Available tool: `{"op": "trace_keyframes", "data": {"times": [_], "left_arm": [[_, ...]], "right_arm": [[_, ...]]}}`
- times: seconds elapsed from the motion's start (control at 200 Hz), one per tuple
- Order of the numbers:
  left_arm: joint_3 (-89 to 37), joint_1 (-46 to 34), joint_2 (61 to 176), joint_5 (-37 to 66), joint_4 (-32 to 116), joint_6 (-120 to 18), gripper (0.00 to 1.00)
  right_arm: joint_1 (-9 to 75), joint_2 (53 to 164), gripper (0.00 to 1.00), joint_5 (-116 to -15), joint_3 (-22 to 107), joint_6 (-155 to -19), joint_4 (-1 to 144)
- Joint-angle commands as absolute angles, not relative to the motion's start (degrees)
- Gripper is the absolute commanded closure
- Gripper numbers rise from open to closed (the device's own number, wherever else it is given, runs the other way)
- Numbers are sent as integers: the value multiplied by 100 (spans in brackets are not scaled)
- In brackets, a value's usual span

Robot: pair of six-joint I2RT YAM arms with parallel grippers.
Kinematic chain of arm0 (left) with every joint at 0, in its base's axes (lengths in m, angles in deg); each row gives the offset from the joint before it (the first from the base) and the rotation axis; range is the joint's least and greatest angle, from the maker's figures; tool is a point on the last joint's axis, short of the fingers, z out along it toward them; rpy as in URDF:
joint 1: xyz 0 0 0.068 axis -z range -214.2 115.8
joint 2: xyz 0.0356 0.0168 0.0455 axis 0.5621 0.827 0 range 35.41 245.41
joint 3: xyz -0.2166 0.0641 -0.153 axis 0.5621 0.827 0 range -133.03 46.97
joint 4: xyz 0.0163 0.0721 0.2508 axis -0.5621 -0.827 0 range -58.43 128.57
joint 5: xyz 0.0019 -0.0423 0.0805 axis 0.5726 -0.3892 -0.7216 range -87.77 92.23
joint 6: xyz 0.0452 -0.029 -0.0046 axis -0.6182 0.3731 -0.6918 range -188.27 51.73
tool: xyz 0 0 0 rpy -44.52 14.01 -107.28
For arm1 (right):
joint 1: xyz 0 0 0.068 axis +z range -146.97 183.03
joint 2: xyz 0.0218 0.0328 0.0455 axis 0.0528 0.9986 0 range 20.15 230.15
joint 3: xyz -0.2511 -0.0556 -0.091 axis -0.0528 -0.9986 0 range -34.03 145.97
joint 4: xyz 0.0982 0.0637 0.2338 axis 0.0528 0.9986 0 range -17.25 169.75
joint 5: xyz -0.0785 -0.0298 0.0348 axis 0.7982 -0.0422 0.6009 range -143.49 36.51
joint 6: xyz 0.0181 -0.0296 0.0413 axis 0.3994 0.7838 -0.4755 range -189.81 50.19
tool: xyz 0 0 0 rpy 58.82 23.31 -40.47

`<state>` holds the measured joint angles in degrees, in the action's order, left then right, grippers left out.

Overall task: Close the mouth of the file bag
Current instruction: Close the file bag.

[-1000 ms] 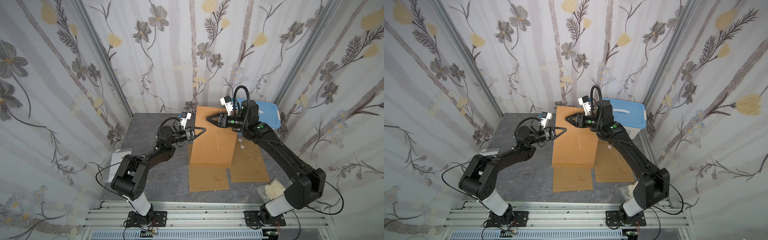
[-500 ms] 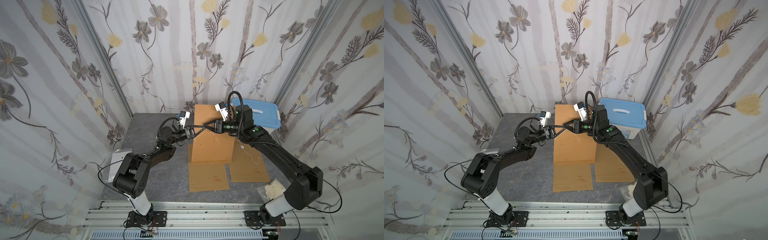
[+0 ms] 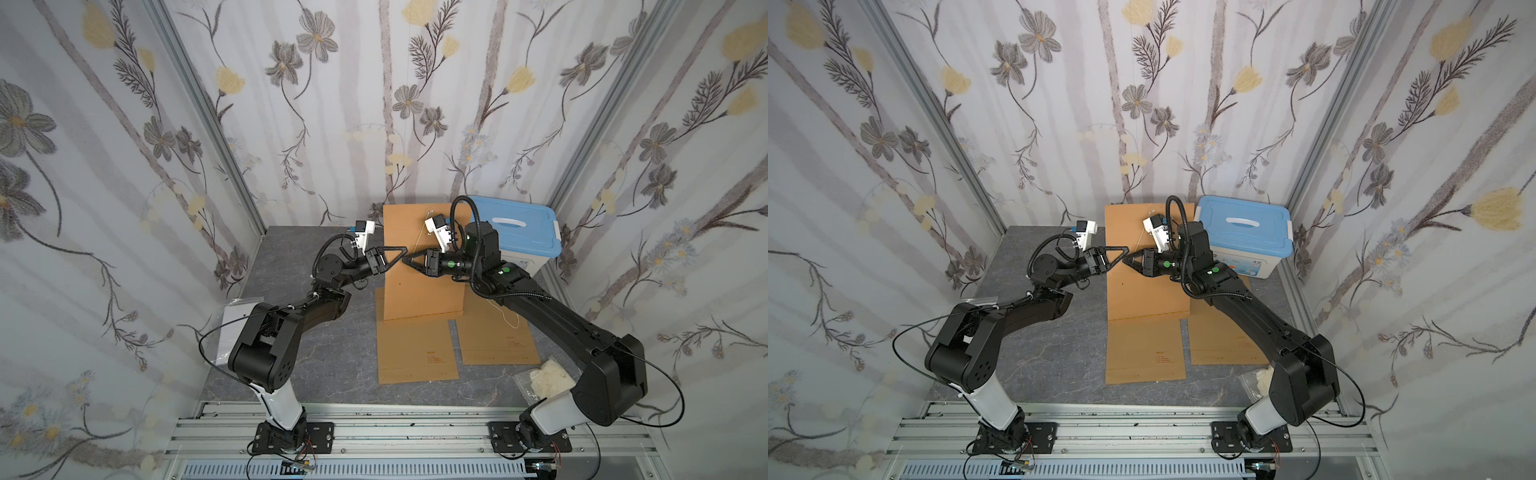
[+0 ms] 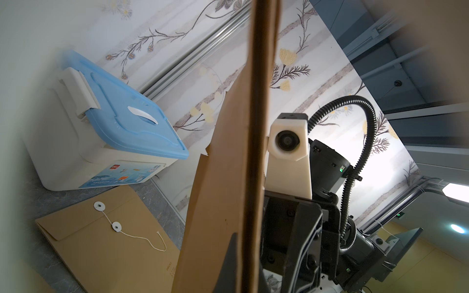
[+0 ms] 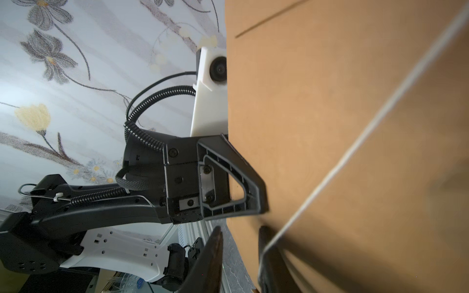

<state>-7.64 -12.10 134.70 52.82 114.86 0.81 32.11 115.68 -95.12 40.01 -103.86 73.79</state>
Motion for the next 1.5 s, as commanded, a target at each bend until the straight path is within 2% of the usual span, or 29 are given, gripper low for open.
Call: {"op": "trace_keyframes", "data": {"times": [0.0,0.34,0.644,0.904,1.494], "left_arm": [[-773,-1232,13394,5248,11908,205,100],[-799,-1241,13385,5199,11934,256,100],[-755,-1267,13328,5165,11934,286,100],[-767,-1266,13292,5145,11934,310,100],[-724,-1278,13214,5091,11934,350,100]], "right_arm": [[3195,11458,74,-9484,3816,-10463,6932],[3202,11275,86,-9178,3133,-10892,6139],[3202,11210,86,-9133,2776,-10983,5889],[3198,11040,79,-8970,2446,-11287,5307],[3183,10991,81,-8600,1558,-12134,3899]]}}
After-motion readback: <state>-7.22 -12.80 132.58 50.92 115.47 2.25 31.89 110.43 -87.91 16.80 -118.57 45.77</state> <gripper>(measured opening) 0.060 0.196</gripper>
